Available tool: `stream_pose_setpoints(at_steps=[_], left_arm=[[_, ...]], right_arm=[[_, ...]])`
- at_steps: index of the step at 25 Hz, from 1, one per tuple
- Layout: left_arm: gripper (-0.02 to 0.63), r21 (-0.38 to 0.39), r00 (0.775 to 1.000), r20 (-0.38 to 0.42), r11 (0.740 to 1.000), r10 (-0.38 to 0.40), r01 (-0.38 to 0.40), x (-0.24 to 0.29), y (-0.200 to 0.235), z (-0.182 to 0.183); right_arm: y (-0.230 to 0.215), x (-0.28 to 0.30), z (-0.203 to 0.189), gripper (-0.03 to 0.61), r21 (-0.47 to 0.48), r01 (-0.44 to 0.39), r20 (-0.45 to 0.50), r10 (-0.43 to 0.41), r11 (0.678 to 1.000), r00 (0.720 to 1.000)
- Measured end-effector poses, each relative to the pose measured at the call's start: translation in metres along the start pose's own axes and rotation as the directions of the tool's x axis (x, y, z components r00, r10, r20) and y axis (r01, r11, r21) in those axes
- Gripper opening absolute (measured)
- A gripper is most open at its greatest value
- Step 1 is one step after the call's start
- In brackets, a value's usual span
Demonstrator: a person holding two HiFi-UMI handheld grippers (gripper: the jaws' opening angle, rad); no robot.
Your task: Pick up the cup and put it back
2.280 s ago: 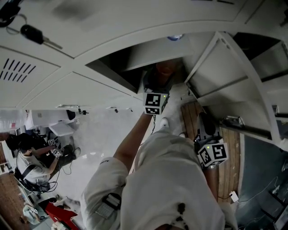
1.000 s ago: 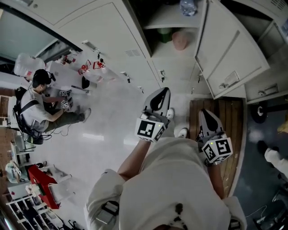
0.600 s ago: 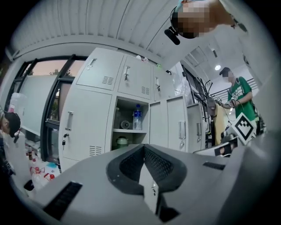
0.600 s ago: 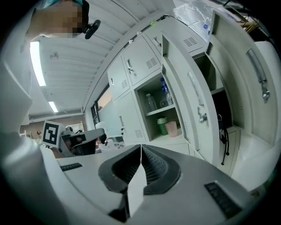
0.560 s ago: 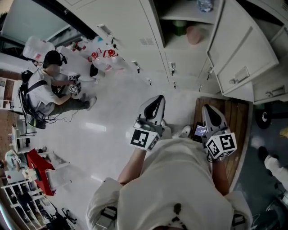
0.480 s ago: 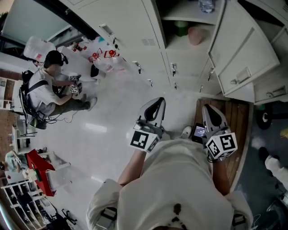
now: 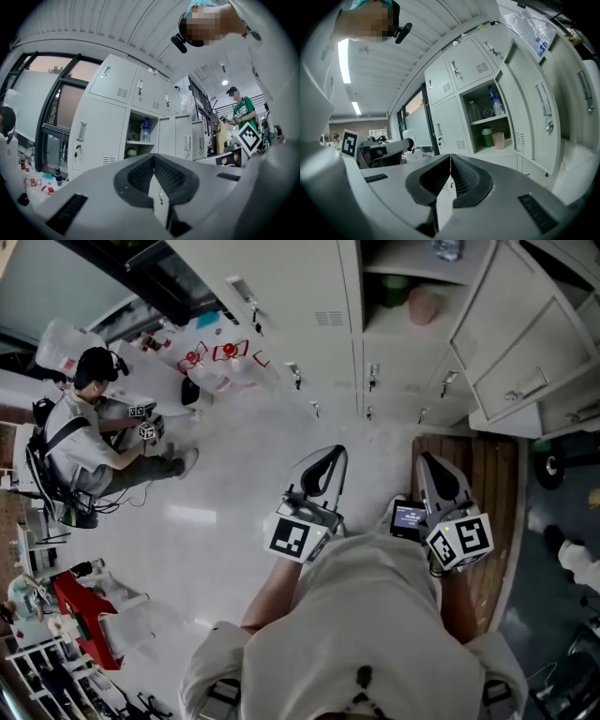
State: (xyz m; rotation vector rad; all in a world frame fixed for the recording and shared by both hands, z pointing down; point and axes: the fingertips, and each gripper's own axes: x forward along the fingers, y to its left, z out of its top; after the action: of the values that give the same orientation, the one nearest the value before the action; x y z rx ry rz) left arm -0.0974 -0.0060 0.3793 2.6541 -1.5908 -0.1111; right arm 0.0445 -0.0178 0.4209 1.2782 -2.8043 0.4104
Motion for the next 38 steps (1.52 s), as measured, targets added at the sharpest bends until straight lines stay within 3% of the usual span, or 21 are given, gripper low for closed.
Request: stream_pose_setpoints(at_steps=[8, 13, 18, 28, 38], left_arm=[[0.008, -0.047, 0.998, -0.030, 0.997, -0.061, 0.059, -0.070, 0.040, -0.013], [0.008, -0.046, 0.990, -0.025, 0.989, -0.139, 0.138, -0.094, 0.034, -0.016], [0.008, -0.046, 0.986, -0.008, 0.985, -0.166, 0.166, -0.111, 0.027, -0.012], [0.008, -0.045, 0.989, 0.006, 0.988, -0.146, 0.146, -0.124, -0.002, -0.010], [0.008, -0.066, 0.993, -0.017, 0.991, -0.116, 0.115, -0.118, -0.074, -0.013]], right_arm=[[0.094, 0.003, -0.012, 0.025, 0.004, 0.073, 0.022, -0.073, 0.997, 0.997], [0.122, -0.014, -0.022, 0.025, 0.000, 0.134, 0.030, -0.134, 0.991, 0.991], [0.141, -0.029, -0.025, 0.025, -0.011, 0.157, 0.040, -0.156, 0.988, 0.987], [0.144, -0.057, -0.025, 0.025, -0.040, 0.128, 0.042, -0.126, 0.991, 0.991], [0.105, -0.123, -0.027, 0.025, -0.018, 0.112, 0.019, -0.112, 0.994, 0.994]])
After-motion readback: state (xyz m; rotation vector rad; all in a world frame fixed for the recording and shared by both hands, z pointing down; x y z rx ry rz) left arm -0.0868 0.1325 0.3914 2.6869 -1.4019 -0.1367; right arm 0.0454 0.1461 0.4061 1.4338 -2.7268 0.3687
